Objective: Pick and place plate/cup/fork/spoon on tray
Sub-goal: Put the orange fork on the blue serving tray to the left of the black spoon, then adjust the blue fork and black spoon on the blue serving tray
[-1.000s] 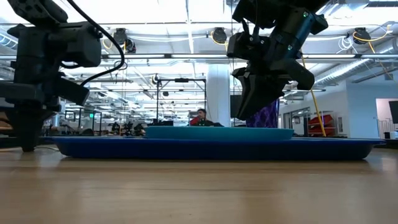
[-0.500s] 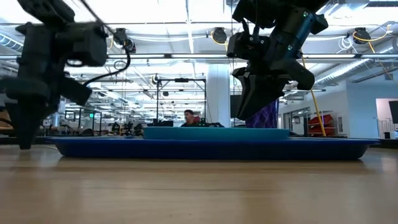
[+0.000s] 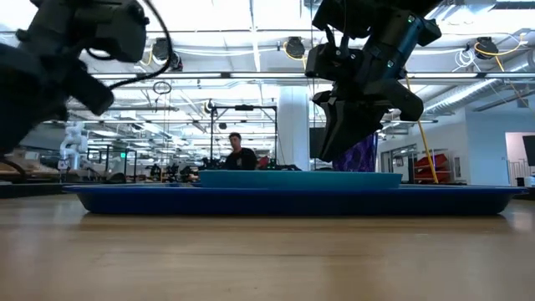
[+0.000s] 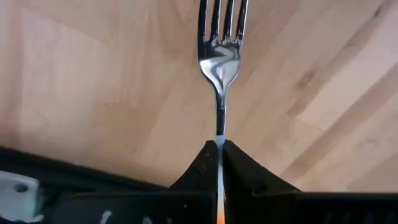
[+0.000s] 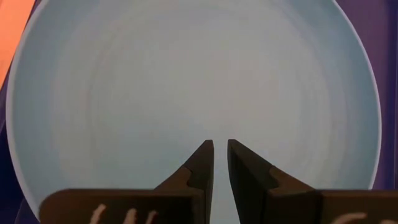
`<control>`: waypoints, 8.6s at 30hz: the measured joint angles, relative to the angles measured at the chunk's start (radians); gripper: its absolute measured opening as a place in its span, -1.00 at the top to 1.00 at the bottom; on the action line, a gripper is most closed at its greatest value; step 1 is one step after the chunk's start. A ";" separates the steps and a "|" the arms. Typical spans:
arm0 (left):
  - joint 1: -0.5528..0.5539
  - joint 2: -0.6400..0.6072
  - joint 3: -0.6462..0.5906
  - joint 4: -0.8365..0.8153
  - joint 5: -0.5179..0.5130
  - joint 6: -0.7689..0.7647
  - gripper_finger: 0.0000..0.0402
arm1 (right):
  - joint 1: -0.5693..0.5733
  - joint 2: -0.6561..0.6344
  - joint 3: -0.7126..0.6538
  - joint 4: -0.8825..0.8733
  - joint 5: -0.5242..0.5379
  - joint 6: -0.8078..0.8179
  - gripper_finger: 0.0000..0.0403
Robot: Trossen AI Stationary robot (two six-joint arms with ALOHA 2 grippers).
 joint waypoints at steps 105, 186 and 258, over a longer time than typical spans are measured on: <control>0.084 -0.002 -0.319 1.101 -0.265 -0.954 0.89 | 0.039 0.000 0.000 -0.077 -0.001 -0.112 0.80; 0.087 -0.613 -0.205 1.557 -0.497 1.060 0.81 | -0.233 0.462 0.708 0.011 -0.286 -0.113 0.22; 0.254 -0.570 -0.092 0.887 -0.449 0.807 0.81 | -0.284 0.576 0.682 0.064 -0.333 -0.223 0.22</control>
